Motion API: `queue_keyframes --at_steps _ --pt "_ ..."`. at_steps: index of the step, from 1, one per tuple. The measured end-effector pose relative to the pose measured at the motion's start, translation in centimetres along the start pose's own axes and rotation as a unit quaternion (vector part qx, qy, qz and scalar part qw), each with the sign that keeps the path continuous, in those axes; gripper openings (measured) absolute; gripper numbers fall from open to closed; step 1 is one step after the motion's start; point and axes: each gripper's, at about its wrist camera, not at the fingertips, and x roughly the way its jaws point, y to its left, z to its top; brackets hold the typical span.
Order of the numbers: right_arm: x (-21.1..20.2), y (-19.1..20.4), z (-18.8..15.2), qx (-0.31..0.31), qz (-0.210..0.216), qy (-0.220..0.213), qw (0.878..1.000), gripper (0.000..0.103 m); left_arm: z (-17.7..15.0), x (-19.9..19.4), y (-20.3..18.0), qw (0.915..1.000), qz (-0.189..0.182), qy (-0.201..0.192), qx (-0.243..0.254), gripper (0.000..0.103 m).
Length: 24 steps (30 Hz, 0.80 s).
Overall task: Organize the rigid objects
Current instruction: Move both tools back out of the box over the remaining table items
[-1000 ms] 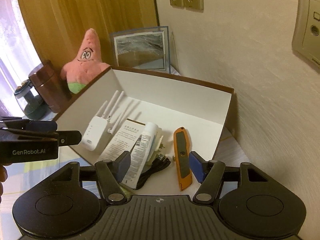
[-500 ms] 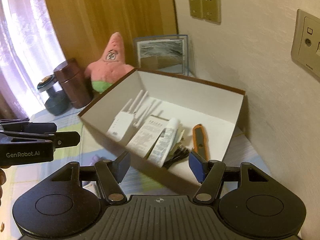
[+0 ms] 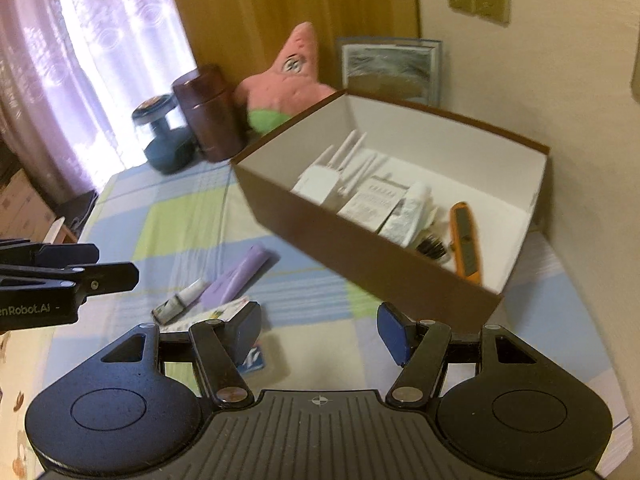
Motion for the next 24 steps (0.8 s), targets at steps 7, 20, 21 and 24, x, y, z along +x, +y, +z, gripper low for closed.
queue_keyframes --at_steps 7,20,21,24 --pt "0.5 2.0 -1.6 -0.018 0.021 0.018 0.999 0.061 -3.2 -1.2 2.1 0.9991 0.016 0.019 -0.034 0.057" --pt "2.5 4.5 -3.9 -0.045 0.047 0.055 0.996 0.061 -6.8 -1.2 3.9 0.9957 0.029 0.052 -0.07 0.057" --pt "2.7 4.6 -4.0 -0.046 0.048 0.057 0.996 0.061 -6.9 -1.1 3.9 0.9955 0.029 0.054 -0.072 0.057" --pt "3.2 4.9 -4.4 -0.049 0.049 0.063 0.996 0.061 -7.3 -0.9 3.8 0.9952 0.036 0.059 -0.07 0.057"
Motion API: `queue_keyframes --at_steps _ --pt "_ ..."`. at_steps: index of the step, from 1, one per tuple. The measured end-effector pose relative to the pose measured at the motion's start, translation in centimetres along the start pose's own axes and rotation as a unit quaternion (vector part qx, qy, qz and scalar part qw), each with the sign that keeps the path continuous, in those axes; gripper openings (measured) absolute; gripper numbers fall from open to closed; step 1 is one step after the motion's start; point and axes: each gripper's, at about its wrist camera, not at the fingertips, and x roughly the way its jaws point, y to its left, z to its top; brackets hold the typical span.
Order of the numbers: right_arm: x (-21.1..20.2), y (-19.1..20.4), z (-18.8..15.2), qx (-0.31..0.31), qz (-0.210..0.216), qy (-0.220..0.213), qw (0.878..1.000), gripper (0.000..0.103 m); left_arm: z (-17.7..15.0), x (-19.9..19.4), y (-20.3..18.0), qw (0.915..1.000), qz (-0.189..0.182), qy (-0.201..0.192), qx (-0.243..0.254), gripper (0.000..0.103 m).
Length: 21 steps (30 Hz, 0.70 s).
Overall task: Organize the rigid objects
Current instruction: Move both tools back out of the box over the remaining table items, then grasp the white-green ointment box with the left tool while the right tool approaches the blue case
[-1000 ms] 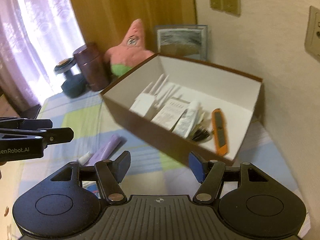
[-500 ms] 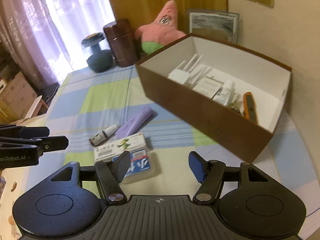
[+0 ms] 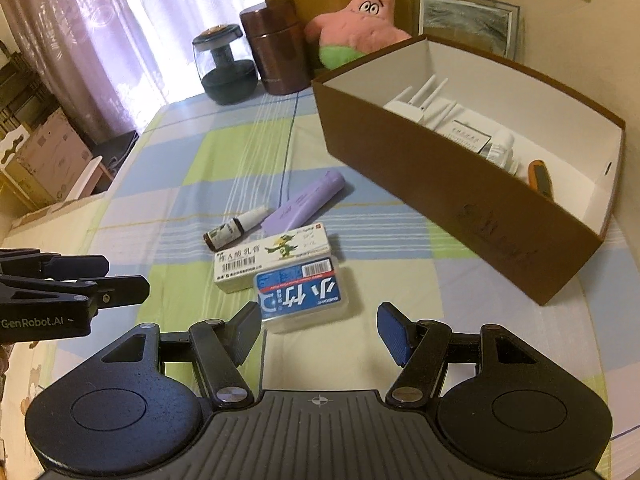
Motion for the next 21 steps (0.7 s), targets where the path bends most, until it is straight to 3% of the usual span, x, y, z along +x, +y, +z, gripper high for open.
queue_keyframes --at_steps 21 --pt "3.4 0.7 -0.7 -0.007 0.009 0.042 0.999 0.061 -1.1 3.6 0.8 0.9997 0.005 0.026 -0.003 0.057"
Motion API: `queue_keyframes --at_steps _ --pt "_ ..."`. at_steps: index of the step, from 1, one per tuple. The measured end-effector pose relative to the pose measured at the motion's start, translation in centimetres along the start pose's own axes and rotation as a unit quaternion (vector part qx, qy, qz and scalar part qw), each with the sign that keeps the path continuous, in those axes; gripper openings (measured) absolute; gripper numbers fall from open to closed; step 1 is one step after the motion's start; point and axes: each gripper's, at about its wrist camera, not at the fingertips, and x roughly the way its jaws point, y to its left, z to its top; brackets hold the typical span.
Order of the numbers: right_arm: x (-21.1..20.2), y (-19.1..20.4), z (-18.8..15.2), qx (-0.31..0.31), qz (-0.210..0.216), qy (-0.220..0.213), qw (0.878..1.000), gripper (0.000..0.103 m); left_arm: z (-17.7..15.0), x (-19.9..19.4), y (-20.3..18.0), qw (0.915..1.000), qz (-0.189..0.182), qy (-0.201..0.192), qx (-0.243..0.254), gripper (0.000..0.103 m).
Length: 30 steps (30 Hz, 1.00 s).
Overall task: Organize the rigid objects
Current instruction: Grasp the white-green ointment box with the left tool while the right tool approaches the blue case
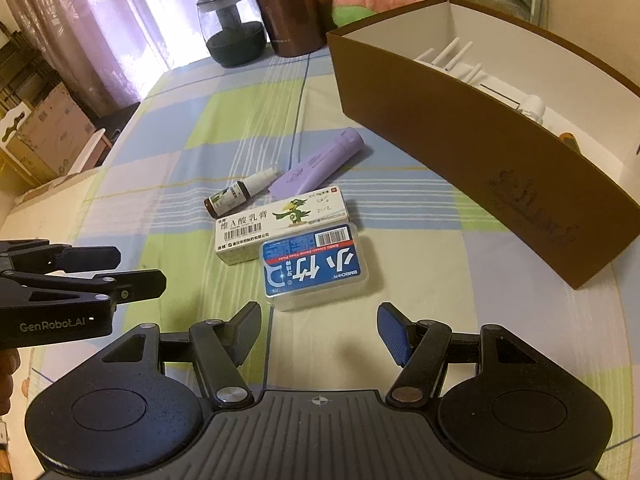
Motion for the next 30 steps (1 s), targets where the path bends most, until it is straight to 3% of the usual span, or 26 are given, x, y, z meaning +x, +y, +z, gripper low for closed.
queue_keyframes --at_steps 8,12,21,30 --pt "3.0 -0.6 0.1 0.049 0.021 0.044 0.998 0.063 -0.1 2.1 0.4 0.9999 -0.005 0.014 0.002 0.057" --pt "4.2 -0.3 0.2 0.029 0.007 0.046 0.998 0.076 -0.1 3.2 0.8 0.9997 -0.009 0.019 0.008 0.057" --pt "7.1 1.1 0.7 -0.046 -0.026 0.037 0.998 0.077 0.6 5.9 1.5 0.9985 -0.01 0.019 0.05 0.056" --pt "7.6 0.5 0.6 -0.06 -0.043 0.012 0.997 0.076 1.8 8.1 0.7 0.9935 -0.039 0.015 0.105 0.057"
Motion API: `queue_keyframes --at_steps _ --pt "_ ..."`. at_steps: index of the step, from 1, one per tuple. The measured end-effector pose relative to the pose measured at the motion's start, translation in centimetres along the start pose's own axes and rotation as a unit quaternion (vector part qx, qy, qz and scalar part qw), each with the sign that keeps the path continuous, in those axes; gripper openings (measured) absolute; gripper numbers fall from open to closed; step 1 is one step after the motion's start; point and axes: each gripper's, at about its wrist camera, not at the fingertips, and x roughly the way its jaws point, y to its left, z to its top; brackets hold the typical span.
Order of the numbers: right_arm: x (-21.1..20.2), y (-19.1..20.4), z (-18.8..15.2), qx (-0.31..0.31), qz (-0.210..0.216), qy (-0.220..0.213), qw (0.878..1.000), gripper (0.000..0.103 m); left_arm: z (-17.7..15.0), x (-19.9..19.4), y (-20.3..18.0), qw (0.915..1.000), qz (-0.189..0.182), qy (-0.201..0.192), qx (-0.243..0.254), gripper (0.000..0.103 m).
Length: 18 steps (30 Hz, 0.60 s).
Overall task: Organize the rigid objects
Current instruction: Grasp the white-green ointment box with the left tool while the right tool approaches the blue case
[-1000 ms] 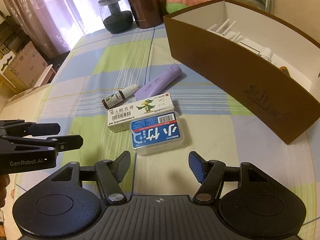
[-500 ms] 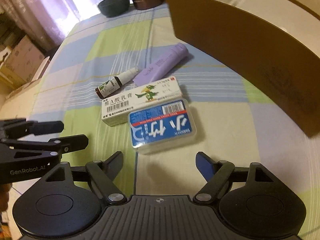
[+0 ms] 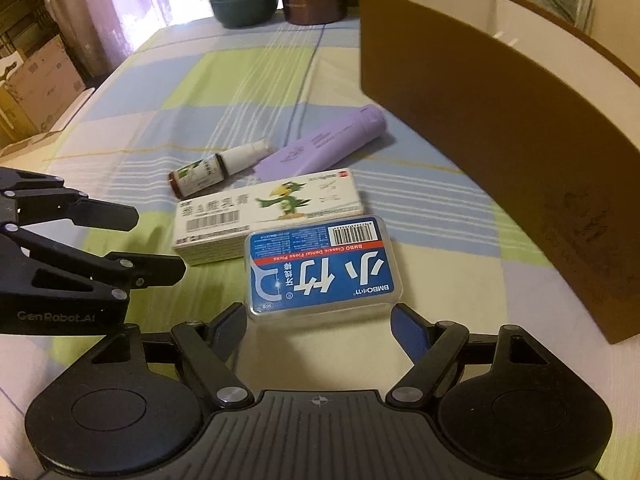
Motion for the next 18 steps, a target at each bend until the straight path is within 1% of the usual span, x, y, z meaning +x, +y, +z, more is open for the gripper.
queue_keyframes --at_steps 8,10,12,14,17,18 --pt "-0.6 -3.6 -0.1 0.06 -0.034 0.003 0.998 0.076 1.4 1.6 -0.9 0.9979 -0.013 -0.008 0.063 0.058" --pt "-0.7 -4.4 -0.1 0.07 -0.037 0.006 0.997 0.076 1.6 2.1 -1.2 0.9968 -0.016 -0.009 0.078 0.063" --pt "-0.9 -5.0 -0.3 0.075 -0.038 0.009 0.996 0.076 1.7 2.6 -1.5 0.9957 -0.019 -0.008 0.09 0.064" --pt "-1.2 -5.3 -0.4 0.08 -0.042 0.012 0.996 0.076 1.9 3.1 -1.7 0.9954 -0.021 -0.004 0.094 0.061" --pt "-1.8 -5.7 -0.6 0.096 -0.036 0.01 0.995 0.076 1.9 3.3 -2.1 0.9954 -0.039 0.001 0.088 0.059" --pt "-2.0 -5.8 -0.7 0.105 -0.03 0.007 0.994 0.076 1.9 3.3 -2.4 0.9953 -0.043 0.003 0.086 0.055"
